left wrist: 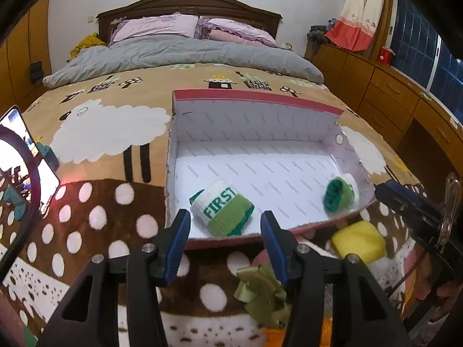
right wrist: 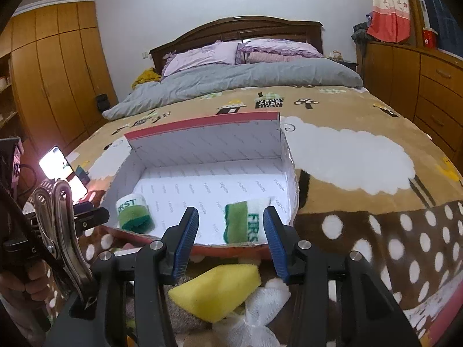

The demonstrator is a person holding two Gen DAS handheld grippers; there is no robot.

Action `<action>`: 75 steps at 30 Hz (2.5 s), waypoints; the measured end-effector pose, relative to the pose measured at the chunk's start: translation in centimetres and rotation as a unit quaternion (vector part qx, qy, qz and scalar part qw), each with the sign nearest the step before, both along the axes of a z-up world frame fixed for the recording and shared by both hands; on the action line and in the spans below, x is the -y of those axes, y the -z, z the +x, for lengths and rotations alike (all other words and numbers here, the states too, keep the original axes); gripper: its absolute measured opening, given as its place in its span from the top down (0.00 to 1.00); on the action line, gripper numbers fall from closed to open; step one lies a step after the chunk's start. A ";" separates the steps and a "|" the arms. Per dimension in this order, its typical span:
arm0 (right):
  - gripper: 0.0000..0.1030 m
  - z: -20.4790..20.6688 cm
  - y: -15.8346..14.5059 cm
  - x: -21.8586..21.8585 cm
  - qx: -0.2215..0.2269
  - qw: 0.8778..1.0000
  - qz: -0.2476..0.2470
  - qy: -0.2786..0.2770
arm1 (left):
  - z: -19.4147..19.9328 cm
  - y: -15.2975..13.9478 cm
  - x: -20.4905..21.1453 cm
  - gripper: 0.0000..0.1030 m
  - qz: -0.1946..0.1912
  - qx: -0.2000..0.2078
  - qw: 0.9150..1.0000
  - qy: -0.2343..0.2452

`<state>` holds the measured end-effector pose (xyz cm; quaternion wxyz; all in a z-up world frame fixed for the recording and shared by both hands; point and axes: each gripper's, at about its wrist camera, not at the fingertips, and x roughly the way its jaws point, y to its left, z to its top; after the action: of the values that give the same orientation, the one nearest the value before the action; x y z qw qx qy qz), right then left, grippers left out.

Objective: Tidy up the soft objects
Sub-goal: 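Withdraw both grippers from the shoebox back toward the pile, then grasp the light blue mask with left gripper while right grasps the black patterned sock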

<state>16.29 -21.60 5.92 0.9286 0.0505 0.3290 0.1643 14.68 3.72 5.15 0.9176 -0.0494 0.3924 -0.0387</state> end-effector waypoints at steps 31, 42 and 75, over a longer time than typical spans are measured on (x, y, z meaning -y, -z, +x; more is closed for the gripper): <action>0.53 -10.8 0.6 1.5 -0.018 1.000 -0.016 -0.011 | -10.6 1.3 0.3 0.46 -0.026 -0.039 0.998 0.044; 0.52 -13.6 2.8 3.1 -0.038 0.999 -0.036 0.012 | -13.8 3.0 1.1 0.33 -0.010 -0.066 0.996 0.058; 0.51 -13.2 8.8 3.3 -0.102 0.994 -0.032 0.007 | -12.8 8.0 2.5 0.31 -0.050 -0.099 0.993 0.042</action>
<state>3.13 -24.85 -2.86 0.8923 0.0397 0.4269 0.1412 1.91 1.22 -2.88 0.8681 -0.0822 0.4809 -0.0915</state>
